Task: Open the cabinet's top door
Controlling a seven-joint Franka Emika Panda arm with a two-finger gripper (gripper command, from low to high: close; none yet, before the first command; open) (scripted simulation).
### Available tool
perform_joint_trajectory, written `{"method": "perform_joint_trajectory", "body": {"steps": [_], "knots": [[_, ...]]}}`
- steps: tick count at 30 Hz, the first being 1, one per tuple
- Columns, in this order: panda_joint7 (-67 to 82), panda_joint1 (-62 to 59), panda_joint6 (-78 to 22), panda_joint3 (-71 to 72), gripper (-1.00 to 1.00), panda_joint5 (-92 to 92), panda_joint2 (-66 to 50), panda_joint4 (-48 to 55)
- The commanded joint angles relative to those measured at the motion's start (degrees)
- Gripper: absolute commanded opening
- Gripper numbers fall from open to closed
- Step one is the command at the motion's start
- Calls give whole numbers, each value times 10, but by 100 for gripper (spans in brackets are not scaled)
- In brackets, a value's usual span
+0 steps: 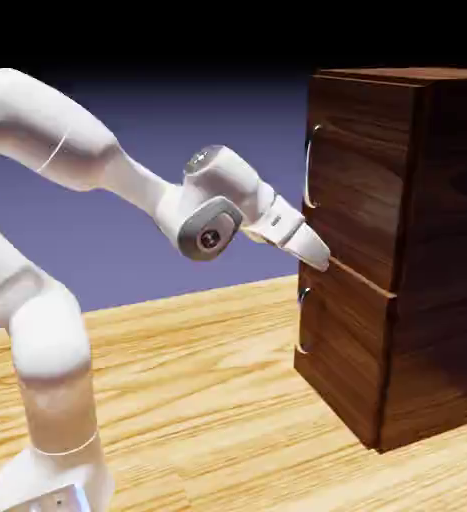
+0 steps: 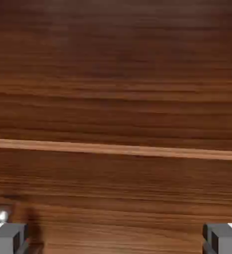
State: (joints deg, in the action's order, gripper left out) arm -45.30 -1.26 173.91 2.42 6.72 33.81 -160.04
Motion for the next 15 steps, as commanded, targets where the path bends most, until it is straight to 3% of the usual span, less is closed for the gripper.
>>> {"method": "perform_joint_trajectory", "body": {"steps": [1,15], "knots": [[-11,-7,0,9,0,25,4,4],[-158,-108,-6,134,0,374,64,53]]}}
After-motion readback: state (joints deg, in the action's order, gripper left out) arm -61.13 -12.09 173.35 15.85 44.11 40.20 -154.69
